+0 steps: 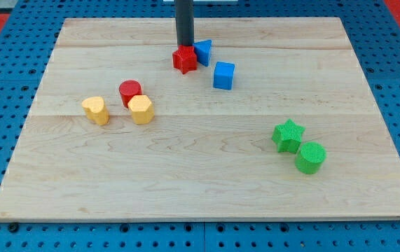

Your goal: Push the triangle to the top left of the blue cube

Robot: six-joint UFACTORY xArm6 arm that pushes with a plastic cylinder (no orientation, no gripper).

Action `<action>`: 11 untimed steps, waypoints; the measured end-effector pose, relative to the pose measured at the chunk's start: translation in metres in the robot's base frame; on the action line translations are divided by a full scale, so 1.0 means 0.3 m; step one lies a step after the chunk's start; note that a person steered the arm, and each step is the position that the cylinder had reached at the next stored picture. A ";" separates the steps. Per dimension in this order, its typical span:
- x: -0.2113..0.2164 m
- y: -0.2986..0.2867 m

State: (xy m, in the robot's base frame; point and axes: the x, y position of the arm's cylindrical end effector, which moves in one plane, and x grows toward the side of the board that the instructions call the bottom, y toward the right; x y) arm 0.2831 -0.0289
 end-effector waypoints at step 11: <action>-0.074 -0.059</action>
